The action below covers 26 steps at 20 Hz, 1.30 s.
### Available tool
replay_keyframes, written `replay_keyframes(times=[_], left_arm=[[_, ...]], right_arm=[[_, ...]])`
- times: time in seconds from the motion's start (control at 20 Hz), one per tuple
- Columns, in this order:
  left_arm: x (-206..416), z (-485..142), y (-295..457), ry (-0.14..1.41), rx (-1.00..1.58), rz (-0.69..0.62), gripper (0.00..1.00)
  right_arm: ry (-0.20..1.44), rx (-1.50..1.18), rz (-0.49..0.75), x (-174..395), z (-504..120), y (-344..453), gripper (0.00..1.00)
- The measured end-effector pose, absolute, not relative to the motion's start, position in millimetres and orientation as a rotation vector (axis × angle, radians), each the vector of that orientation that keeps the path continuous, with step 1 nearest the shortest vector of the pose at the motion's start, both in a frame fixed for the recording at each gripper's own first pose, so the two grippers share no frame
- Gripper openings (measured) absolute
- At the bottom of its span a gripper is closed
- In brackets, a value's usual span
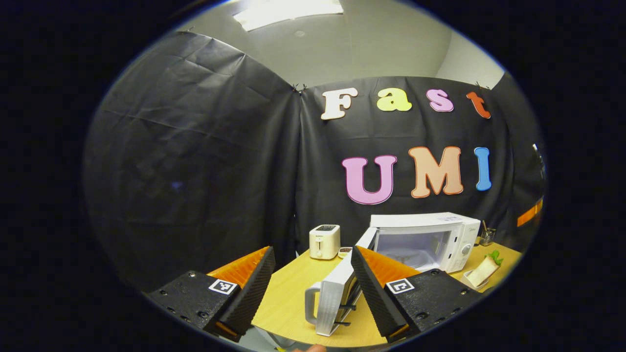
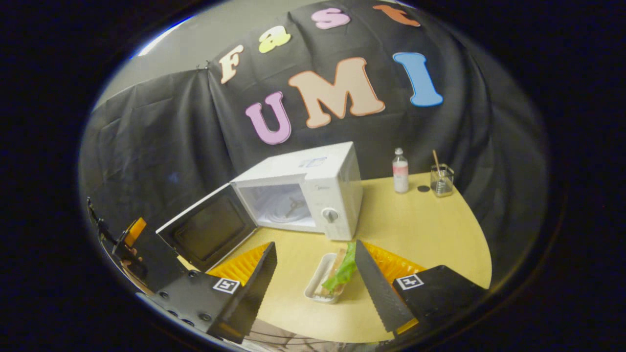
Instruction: Open the microwave oven with the left hand, put the food in, and close the microwave oven.
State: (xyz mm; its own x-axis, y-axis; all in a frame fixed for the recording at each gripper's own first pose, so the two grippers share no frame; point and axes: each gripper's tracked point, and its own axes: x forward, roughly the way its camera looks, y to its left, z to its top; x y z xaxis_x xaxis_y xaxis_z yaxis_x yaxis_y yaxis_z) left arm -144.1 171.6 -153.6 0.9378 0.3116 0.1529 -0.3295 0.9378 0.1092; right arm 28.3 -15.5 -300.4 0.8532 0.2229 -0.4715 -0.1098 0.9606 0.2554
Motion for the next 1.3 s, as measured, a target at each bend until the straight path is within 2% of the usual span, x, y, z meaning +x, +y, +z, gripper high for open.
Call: replay_keyframes(times=[0.15, 0.2, 0.25, 0.3, 0.35, 0.5, 0.55, 0.6, 0.65, 0.8, 0.95, 1.0, 1.05, 1.1, 1.15, 1.2, 1.25, 1.3], left_arm=[[-132.3, -139.9, 154.8, -0.149, 0.126, 0.297, 0.95], [-128.3, -135.4, 149.3, -0.154, 0.117, 0.282, 0.95], [-123.9, -132.2, 144.1, -0.158, 0.111, 0.266, 0.92], [-120.2, -128.2, 139.8, -0.159, 0.106, 0.256, 0.95], [-116.6, -124.8, 138.5, -0.159, 0.103, 0.252, 0.92], [-110.6, -118.7, 137.8, -0.156, 0.105, 0.263, 0.95], [-109.9, -118.3, 138.8, -0.154, 0.105, 0.267, 0.92], [-110.5, -119.0, 139.6, -0.148, 0.107, 0.274, 0.95], [-111.2, -120.5, 141.4, -0.138, 0.111, 0.28, 0.92], [-115.4, -123.8, 148.6, -0.123, 0.121, 0.3, 0.95], [-120.7, -127.7, 156.9, -0.115, 0.12, 0.322, 0.92], [-123.9, -128.6, 160.8, -0.114, 0.119, 0.33, 0.95], [-126.4, -128.4, 164.0, -0.114, 0.119, 0.341, 0.92], [-130.3, -128.8, 169.0, -0.116, 0.126, 0.356, 0.95], [-132.6, -129.0, 173.6, -0.117, 0.138, 0.371, 0.92], [-136.4, -129.0, 177.5, -0.12, 0.146, 0.382, 0.95], [-139.1, -128.4, 180.4, -0.121, 0.151, 0.389, 0.95], [-140.9, -128.1, 182.0, -0.123, 0.153, 0.393, 0.95]], right_arm=[[0.627, 0.269, 0.169, 27.3, -331.0, -24.6, 0.92], [0.662, 0.294, 0.167, 28.5, -341.7, -25.9, 0.99], [0.693, 0.321, 0.171, 30.1, -353.0, -26.3, 0.99], [0.724, 0.345, 0.179, 32.4, -362.6, -24.7, 0.92], [0.755, 0.365, 0.184, 35.0, -370.8, -24.4, 0.99], [0.824, 0.387, 0.179, 42.1, -396.0, -25.3, 0.99], [0.843, 0.394, 0.18, 46.3, -402.9, -24.7, 0.91], [0.864, 0.404, 0.183, 50.1, -408.8, -23.3, 0.99], [0.884, 0.415, 0.186, 50.6, -417.4, -20.3, 0.99], [0.94, 0.414, 0.189, 58.1, -439.7, -15.1, 0.99], [0.973, 0.423, 0.199, 62.8, -455.0, -5.8, 0.98], [0.982, 0.431, 0.204, 65.0, -459.2, -2.4, 0.98], [0.991, 0.436, 0.206, 65.6, -462.5, 0.5, 0.88], [1.0, 0.444, 0.205, 67.1, -466.4, 3.0, 0.82], [1.001, 0.436, 0.19, 68.0, -469.9, -1.1, 0.65], [0.995, 0.439, 0.191, 69.8, -471.2, 0.8, 0.48], [0.991, 0.451, 0.177, 69.3, -468.5, -0.4, 0.47], [0.977, 0.461, 0.172, 70.6, -466.6, -1.0, 0.35]])
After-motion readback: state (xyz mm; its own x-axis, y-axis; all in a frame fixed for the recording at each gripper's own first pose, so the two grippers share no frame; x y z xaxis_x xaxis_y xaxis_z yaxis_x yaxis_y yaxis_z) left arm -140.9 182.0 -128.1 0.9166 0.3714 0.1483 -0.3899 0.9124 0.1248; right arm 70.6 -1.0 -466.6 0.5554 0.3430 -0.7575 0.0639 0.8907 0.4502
